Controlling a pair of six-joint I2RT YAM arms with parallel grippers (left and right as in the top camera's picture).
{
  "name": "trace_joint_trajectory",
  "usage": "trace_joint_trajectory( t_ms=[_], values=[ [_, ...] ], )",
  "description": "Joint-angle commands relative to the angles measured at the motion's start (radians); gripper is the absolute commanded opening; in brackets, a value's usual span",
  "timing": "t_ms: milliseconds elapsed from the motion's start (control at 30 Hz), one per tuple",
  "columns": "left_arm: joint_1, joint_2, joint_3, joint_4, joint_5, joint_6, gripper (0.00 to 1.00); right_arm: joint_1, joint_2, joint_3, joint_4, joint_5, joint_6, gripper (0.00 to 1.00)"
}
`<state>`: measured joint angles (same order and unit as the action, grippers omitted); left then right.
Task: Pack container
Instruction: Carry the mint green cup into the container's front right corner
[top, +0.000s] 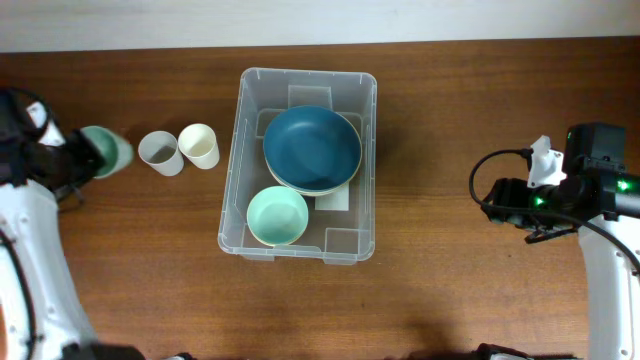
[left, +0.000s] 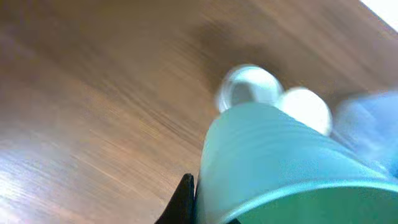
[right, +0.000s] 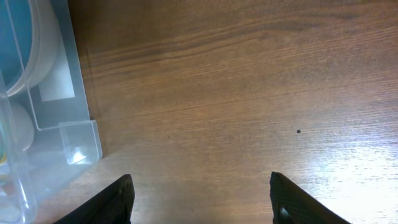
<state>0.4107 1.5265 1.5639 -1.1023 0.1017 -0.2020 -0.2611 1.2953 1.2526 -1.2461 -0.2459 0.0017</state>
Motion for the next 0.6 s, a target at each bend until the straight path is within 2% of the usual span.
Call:
trace_joint_trajectory(
  t_ms=[0, 167, 300, 567],
  values=[
    [-0.177, -0.041, 0.006, -0.048, 0.068, 0.061, 0.0, -0.004, 0.003, -0.008, 0.009, -0.009, 0.014, 0.66],
    [-0.502, -0.033, 0.006, -0.065, 0.066, 0.148, 0.0, -0.004, 0.003, -0.008, 0.005, -0.009, 0.013, 0.69],
    [-0.724, -0.011, 0.006, -0.062, 0.06, 0.151, 0.0, -0.004, 0.003, -0.008, 0.005, -0.009, 0.013, 0.7],
    [-0.935, 0.114, 0.006, -0.07, 0.071, 0.15, 0.0, -0.002, 0.003, -0.008, 0.0, -0.009, 0.013, 0.7]
  ],
)
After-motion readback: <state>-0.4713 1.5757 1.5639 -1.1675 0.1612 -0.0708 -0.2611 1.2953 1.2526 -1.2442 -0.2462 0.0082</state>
